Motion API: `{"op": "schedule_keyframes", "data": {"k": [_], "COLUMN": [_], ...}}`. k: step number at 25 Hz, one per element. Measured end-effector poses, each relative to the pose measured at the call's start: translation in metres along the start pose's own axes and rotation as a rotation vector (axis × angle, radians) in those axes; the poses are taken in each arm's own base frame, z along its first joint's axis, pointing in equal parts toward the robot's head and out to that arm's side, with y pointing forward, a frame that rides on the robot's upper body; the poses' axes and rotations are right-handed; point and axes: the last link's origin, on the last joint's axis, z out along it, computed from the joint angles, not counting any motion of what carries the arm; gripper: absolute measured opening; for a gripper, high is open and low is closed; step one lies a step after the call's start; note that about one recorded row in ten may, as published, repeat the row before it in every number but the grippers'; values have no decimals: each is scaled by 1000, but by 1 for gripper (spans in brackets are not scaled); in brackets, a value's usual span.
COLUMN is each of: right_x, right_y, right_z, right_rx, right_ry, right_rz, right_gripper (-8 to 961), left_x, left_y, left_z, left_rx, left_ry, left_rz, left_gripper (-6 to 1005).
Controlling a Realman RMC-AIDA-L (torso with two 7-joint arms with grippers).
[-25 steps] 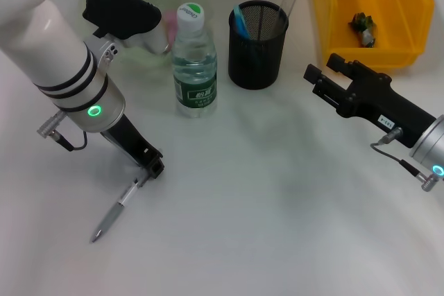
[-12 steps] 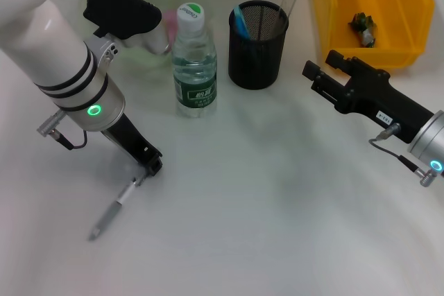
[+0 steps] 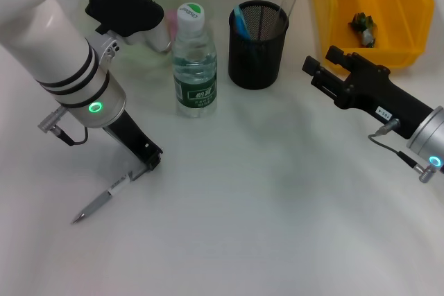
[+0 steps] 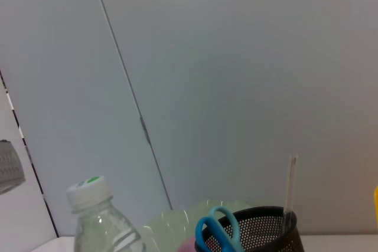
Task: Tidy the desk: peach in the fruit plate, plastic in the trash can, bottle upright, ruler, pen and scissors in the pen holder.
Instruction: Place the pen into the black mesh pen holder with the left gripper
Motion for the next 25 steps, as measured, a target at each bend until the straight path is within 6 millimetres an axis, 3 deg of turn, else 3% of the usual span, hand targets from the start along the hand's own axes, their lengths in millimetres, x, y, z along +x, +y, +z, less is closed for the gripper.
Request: {"op": "schedule_keyframes", "data": {"k": [12,25], "right_x": [-3,0], "right_y": [-5,-8], "right_z": [-3,-9], "right_rx": [35,65], "right_ry": [-25,-33], "right_rz": [13,32], "right_gripper": [604,604], "left_x": [7,19], "left_y": [2,28], "left_z": [-17,-74], "left_rx": [14,-30], "left_ry": [60,306], "left_rz": [17,108], "left_gripper": [135,136]}}
